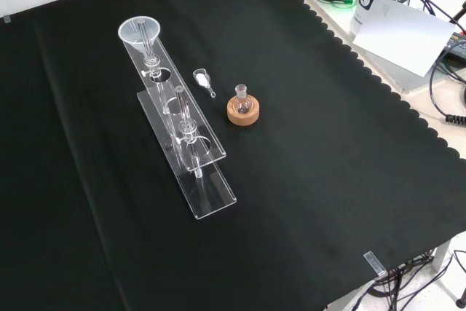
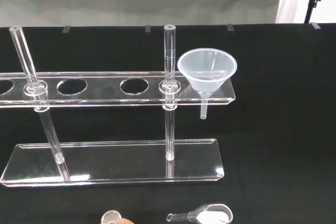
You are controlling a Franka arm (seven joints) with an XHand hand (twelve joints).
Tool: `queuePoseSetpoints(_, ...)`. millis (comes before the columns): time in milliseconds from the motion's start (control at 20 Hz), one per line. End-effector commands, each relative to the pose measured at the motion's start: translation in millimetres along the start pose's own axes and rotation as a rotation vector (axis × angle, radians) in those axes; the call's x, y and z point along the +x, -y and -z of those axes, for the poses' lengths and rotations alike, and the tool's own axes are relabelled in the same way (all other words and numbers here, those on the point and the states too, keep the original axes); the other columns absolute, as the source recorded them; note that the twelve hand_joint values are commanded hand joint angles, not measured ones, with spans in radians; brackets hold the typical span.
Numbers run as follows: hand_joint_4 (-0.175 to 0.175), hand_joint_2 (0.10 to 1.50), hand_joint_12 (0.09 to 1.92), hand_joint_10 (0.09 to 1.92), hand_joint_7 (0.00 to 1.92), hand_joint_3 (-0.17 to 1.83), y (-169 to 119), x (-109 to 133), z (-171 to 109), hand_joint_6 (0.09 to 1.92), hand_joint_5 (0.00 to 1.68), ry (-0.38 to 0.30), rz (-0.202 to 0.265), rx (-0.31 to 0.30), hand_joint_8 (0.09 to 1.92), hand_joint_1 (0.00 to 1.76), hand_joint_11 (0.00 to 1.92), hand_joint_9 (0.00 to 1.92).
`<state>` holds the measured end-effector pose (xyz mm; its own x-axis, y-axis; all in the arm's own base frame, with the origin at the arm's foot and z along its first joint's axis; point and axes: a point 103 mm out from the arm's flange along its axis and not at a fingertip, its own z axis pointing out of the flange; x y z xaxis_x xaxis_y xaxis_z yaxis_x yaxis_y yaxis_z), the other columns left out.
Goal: Pick up the funnel from the transparent funnel stand.
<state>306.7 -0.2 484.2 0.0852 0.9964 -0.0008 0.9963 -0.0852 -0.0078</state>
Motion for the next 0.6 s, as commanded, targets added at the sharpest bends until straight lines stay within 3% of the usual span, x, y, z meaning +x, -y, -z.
queuePoseSetpoints(50, 0.011, 1.12, 1.25, 0.65, 0.01, 0.56, 0, 0, 0, 0.2, 0.12, 0.006, 0.0, -0.008, 0.53, 0.0, 0.27, 0.2)
queuePoseSetpoints(200, 0.011, 1.18, 1.3, 0.65, 0.0, 0.45, -1, -2, 0, 0.09, 0.16, 0.002, -0.002, -0.004, 0.53, 0.0, 0.25, 0.19)
queuePoseSetpoints(600, 0.011, 1.21, 1.32, 0.64, 0.0, 0.4, -10, -11, -7, 0.09, 0.18, 0.001, -0.019, 0.011, 0.53, 0.0, 0.23, 0.19)
